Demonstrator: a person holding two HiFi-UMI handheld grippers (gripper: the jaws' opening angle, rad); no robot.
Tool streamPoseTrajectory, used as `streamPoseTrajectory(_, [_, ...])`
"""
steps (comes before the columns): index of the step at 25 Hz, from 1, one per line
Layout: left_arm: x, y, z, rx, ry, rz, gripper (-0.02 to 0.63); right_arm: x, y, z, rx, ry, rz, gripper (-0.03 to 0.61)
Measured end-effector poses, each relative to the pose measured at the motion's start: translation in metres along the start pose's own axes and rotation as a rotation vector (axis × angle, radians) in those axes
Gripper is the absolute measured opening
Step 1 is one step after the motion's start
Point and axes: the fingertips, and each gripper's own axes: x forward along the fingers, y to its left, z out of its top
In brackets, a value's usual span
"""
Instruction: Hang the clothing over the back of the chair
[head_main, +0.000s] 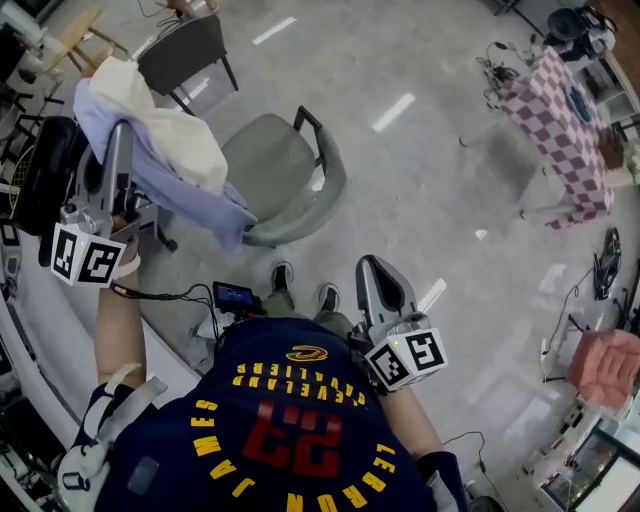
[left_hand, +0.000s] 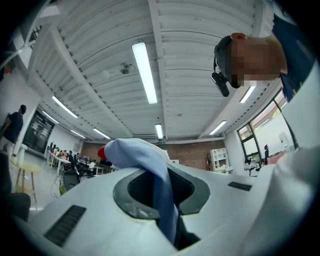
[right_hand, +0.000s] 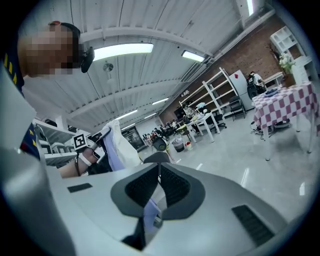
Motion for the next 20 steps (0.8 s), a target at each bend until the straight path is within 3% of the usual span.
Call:
streamPoseTrajectory(6, [0.056,0.003,-0.042,-0.003,0.074,-0.137,0.038,-0.005,-0.009,-0.001,0.015,-0.028,-0.103,0.021])
streamPoseTrajectory(10, [0.092,-0.008,-0.037,0.002,0.042,-0.221,0.038,-0.011,-0.013,-0.004,0.022,-0.045,-0.165,0.021])
streamPoseTrajectory(14, [0.105,-0.034,-0.043,-0.014,0.030,-0.328,0.038,-0.015,-0.009,-0.004,0.030,-0.076,-0.215,0.021])
streamPoseTrajectory(20, [0.100,-0.104,-0.100,-0.049,0.132,-0.546,0.038,-0.026,-0.009,-0.001,0.042,-0.110,-0.302,0.021])
